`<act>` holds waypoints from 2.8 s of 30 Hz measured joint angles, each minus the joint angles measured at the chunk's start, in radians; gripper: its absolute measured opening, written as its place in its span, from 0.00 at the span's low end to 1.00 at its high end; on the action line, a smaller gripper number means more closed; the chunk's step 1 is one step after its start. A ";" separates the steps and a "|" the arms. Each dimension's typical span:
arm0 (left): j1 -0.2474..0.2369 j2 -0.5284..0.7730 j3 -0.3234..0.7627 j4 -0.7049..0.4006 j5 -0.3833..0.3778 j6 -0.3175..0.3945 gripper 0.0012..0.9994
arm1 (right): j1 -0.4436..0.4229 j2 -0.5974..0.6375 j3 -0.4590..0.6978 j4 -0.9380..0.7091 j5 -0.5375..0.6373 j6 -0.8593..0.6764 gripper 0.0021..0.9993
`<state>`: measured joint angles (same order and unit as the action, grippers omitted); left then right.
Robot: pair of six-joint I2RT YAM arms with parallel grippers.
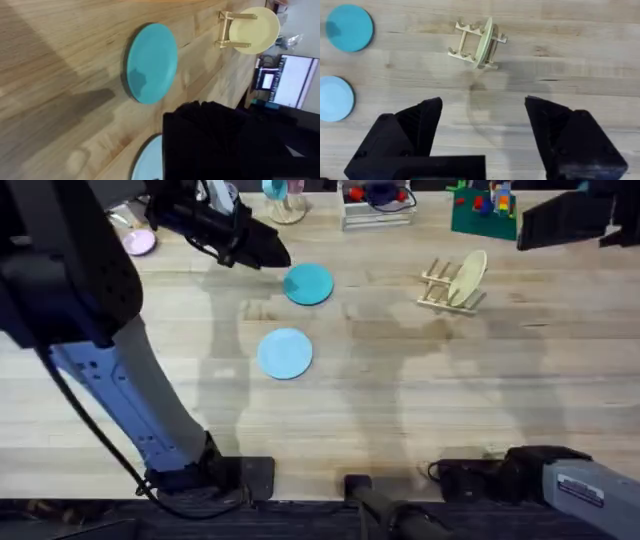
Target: Pick up the plates from the table one by one and place each into a slot on the dish rack.
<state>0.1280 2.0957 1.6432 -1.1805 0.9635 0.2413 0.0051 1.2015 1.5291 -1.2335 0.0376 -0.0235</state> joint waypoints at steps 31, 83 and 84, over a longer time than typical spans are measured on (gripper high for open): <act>0.023 0.054 0.000 0.019 0.039 0.043 0.04 | 0.000 0.000 0.000 0.000 0.000 0.000 1.00; 0.026 0.072 -0.243 0.340 -0.031 -0.167 0.04 | 0.000 0.000 0.000 0.008 -0.018 0.000 1.00; 0.026 0.072 -0.243 0.340 -0.031 -0.168 0.04 | 0.000 0.000 0.000 0.012 -0.039 0.000 1.00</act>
<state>0.1539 2.1677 1.3998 -0.8406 0.9325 0.0735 0.0051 1.2015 1.5291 -1.2213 -0.0015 -0.0234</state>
